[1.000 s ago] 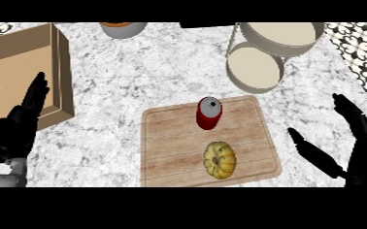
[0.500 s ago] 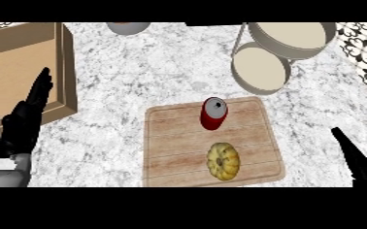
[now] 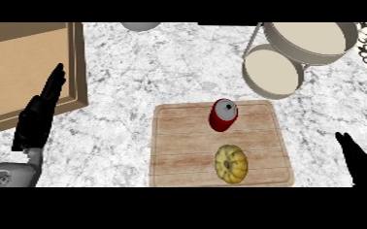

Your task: Pick the squash from the cutting board and place it in the tiered basket

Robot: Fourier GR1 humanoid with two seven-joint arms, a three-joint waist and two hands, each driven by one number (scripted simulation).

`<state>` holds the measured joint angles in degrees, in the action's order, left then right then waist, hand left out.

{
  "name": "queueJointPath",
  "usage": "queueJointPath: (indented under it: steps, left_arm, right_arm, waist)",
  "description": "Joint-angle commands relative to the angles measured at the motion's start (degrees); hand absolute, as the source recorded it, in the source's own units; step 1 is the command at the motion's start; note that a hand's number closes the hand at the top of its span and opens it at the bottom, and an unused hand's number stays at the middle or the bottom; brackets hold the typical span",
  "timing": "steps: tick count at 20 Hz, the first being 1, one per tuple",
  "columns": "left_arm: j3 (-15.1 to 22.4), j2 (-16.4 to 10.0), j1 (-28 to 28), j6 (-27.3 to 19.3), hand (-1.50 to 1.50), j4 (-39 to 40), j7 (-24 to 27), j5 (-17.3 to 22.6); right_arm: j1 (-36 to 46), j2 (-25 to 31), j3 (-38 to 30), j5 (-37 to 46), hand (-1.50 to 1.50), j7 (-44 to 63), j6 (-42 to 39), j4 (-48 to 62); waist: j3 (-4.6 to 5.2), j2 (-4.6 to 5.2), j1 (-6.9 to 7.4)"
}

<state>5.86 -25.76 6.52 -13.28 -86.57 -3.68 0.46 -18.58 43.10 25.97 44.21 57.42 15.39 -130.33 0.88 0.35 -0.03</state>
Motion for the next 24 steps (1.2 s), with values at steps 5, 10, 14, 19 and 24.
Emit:
queueJointPath:
  steps: [5, 10, 14, 19, 24]
  left_arm:
    - [1.4, 1.6, 2.0, 0.4, 0.0, 1.7, 0.4, -0.7]
    - [0.7, 2.0, 1.9, 0.5, 0.0, 3.6, 1.3, -0.6]
    - [0.9, 2.1, 0.4, 0.7, 0.0, 3.0, 2.1, -0.7]
    - [0.3, 2.0, 3.3, 0.8, 0.0, 3.5, -0.5, -0.8]
    - [0.5, 2.8, 3.0, 0.0, 0.0, 3.3, -0.8, -1.5]
  right_arm:
    - [7.7, -9.4, 7.8, 6.2, -1.5, 21.6, -14.4, -1.8]
    - [9.2, -14.8, 11.0, 10.4, -1.5, 26.6, -20.9, 0.7]
    - [11.5, -21.6, 11.6, 13.7, -1.5, 27.7, -24.9, 4.2]
    - [14.7, -30.1, 14.9, 20.8, -1.5, 27.8, -30.4, 10.0]
    - [14.8, -37.4, 17.5, 29.5, -1.5, 27.8, -35.6, 12.8]
  waist:
    - [-0.17, 0.42, 2.5]
    - [-0.2, 0.22, 1.79]
    - [-0.32, -0.01, 2.1]
    - [-0.5, -0.11, 1.19]
    - [-0.53, -0.34, 0.46]
